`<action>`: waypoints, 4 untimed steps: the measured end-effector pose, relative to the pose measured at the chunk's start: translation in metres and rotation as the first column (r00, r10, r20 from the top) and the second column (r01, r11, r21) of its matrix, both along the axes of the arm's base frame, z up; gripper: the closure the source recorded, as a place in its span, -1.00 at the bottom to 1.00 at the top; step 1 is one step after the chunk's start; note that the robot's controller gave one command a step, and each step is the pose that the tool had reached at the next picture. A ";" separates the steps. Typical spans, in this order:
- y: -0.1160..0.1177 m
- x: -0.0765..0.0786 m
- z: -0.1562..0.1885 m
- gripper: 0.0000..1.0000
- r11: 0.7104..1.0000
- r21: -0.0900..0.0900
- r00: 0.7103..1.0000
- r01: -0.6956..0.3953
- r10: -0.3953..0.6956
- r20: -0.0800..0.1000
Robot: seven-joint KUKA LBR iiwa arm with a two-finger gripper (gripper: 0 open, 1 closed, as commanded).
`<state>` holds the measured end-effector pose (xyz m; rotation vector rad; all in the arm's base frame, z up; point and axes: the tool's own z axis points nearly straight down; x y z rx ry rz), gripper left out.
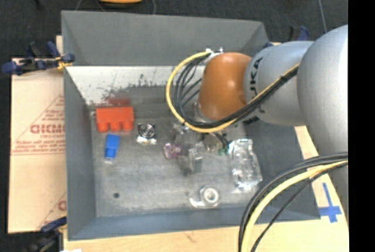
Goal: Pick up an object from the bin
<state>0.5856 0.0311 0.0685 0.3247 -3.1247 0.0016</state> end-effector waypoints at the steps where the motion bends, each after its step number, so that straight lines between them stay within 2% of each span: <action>1: -0.001 0.001 0.001 -1.00 1.000 0.000 1.000 0.002 -0.002 0.003; 2: -0.001 0.002 0.001 1.00 1.000 0.000 1.000 0.002 -0.002 0.004; 3: -0.002 0.003 0.056 1.00 1.000 0.001 1.000 0.005 -0.005 0.004; 4: -0.003 0.006 0.120 1.00 1.000 0.001 1.000 0.009 -0.009 0.012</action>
Offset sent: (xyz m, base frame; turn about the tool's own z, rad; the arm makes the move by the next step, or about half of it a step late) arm 0.0000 0.0000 0.0000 0.0000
